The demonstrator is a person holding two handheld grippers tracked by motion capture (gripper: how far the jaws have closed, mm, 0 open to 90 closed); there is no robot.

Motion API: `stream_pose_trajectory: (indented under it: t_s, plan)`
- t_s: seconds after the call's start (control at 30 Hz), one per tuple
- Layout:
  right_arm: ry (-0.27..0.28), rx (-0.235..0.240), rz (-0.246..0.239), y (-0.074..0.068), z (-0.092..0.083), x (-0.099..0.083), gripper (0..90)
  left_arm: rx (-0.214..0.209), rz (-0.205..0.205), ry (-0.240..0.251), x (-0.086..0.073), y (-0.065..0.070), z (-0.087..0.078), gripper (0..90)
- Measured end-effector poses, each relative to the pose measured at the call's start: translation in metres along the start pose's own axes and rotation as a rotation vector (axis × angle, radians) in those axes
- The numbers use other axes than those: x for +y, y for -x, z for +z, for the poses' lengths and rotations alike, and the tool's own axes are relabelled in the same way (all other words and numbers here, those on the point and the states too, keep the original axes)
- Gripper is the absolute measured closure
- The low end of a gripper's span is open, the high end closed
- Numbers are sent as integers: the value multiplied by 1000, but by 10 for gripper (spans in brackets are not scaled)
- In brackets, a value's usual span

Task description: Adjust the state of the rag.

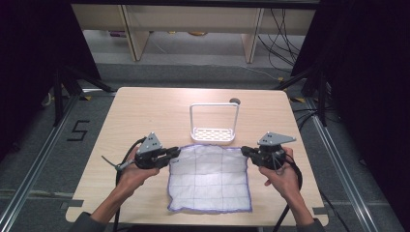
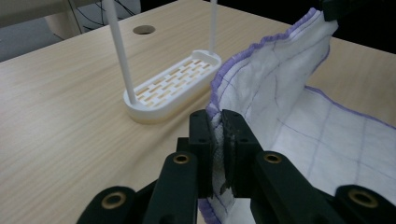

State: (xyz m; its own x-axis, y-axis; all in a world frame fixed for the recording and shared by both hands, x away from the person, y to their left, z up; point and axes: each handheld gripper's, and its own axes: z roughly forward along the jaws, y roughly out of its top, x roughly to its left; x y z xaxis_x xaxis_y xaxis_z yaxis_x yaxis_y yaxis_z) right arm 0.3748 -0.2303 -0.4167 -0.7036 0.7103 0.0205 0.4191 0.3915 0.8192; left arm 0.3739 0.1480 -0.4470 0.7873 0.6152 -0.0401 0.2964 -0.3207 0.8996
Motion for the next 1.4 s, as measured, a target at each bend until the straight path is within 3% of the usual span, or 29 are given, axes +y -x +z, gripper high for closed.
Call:
stream_pose_trajectory:
  t_s: [0.1,0.13,0.17,0.23,0.27,0.33,0.37,0.47,0.5,0.53,0.57,0.7,0.87,0.9,0.93,1.03,1.07,1.13,1.17,1.2,1.27,1.3,1.33,1.4]
  plan:
    - [-9,22,-22,-9,-9,-11,871,-13,11,-6,-12,12,-9,823]
    - [-23,29,7,-14,-12,-16,871,-9,17,-17,-16,17,-11,823]
    - [-15,31,-28,-13,-13,-21,871,-17,20,-22,-21,22,-12,823]
    - [-31,52,-13,-15,-16,-31,871,-36,40,-36,-29,30,-15,822]
    - [-35,44,6,-19,-18,-36,871,-37,41,-44,-32,34,-17,821]
    - [-33,59,-9,-21,-20,-44,871,-45,36,-42,-40,40,-18,821]
    - [-44,61,11,-25,-22,-48,871,-44,31,-45,-44,43,-19,820]
    - [-43,61,-13,-28,-25,-56,870,-49,32,-52,-50,48,-22,821]
    - [-54,62,9,-32,-26,-59,871,-46,41,-58,-52,50,-23,821]
    - [-46,68,-18,-32,-25,-61,871,-49,40,-50,-53,53,-24,820]
    - [-49,72,-12,-34,-26,-63,870,-42,60,-65,-54,55,-26,818]
    - [-80,79,-12,-39,-26,-69,869,-57,59,-84,-61,61,-29,808]
    - [-104,94,-13,-42,-24,-78,866,-87,72,-103,-70,68,-29,797]
    - [-105,87,-15,-43,-25,-81,865,-96,68,-121,-71,70,-31,794]
    - [-110,90,-16,-45,-26,-83,863,-95,93,-129,-71,70,-31,785]
    - [-132,104,0,-49,-30,-90,837,-120,89,-159,-76,74,-32,757]
    - [-128,103,-2,-50,-30,-93,822,-145,83,-164,-78,74,-32,743]
    - [-139,109,18,-53,-32,-97,749,-148,65,-172,-80,78,-33,701]
    - [-131,104,28,-54,-33,-98,699,-158,47,-153,-82,78,-33,671]
    - [-125,97,47,-53,-35,-98,657,-153,37,-177,-80,78,-37,626]
    - [-118,83,93,-53,-38,-97,618,-165,-4,-136,-76,77,-41,550]
    - [-101,55,80,-49,-39,-95,586,-158,-14,-116,-71,76,-45,539]
    - [-101,22,101,-47,-40,-93,560,-150,-33,-99,-69,75,-46,517]
    - [-107,-14,100,-43,-39,-89,528,-112,-54,-68,-61,68,-47,502]
